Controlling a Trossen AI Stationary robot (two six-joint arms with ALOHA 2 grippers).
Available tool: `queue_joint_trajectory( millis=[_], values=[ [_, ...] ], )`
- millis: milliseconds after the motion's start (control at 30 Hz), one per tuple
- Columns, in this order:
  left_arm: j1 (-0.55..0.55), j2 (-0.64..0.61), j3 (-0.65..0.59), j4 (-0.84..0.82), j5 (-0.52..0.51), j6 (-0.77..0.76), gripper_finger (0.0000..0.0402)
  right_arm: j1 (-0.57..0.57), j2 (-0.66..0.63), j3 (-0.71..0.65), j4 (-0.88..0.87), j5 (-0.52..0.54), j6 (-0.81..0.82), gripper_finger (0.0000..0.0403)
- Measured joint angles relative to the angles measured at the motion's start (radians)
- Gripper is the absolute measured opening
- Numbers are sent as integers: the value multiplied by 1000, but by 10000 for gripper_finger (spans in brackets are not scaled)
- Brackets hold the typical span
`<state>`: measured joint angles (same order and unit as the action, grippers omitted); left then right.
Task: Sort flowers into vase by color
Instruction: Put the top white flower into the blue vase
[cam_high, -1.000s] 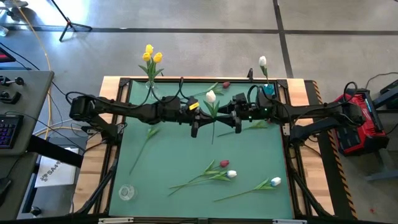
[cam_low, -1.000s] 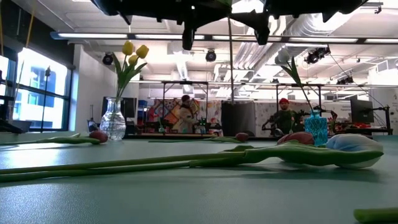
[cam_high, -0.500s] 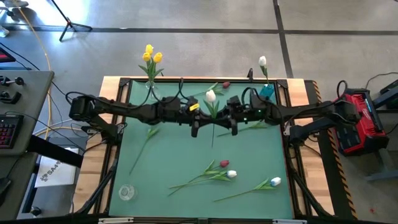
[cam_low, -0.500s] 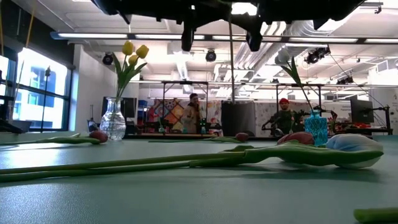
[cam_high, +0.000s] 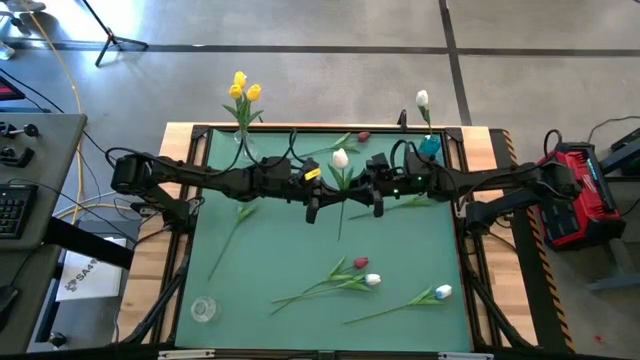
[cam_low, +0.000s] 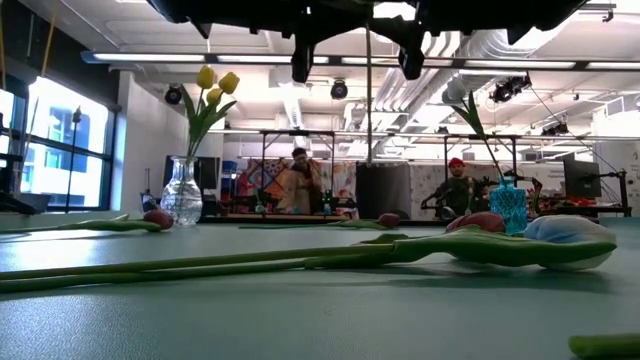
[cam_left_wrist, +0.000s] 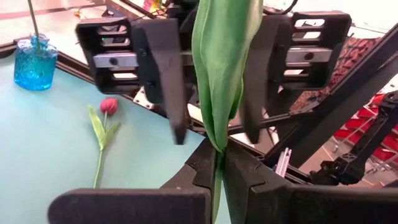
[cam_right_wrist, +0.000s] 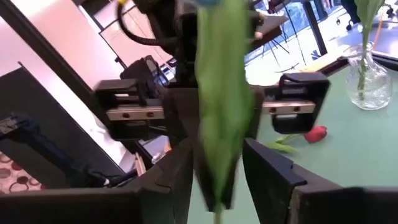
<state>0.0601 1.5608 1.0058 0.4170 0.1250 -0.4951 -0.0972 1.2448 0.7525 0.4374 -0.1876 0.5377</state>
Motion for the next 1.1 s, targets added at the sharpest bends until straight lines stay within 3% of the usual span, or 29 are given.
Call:
queue_joint_trajectory(
  millis=[167,400,633,733,867,1100],
  values=[
    [0,0,0,-5,0,1,3,0,0,0,1,-3,10,113],
    [0,0,0,-7,0,1,3,0,0,0,0,-2,-1,12],
    [7,0,0,-13,-42,-13,43,0,-2,0,-1,49,-17,4],
    [29,-8,0,-60,-46,-29,71,0,-31,0,-26,148,-56,6],
    [69,-39,0,-208,-21,-44,95,-1,-129,0,-141,356,-133,3],
    [99,-124,0,-377,-54,-20,88,-1,-357,0,-486,750,-179,1]
  ],
)
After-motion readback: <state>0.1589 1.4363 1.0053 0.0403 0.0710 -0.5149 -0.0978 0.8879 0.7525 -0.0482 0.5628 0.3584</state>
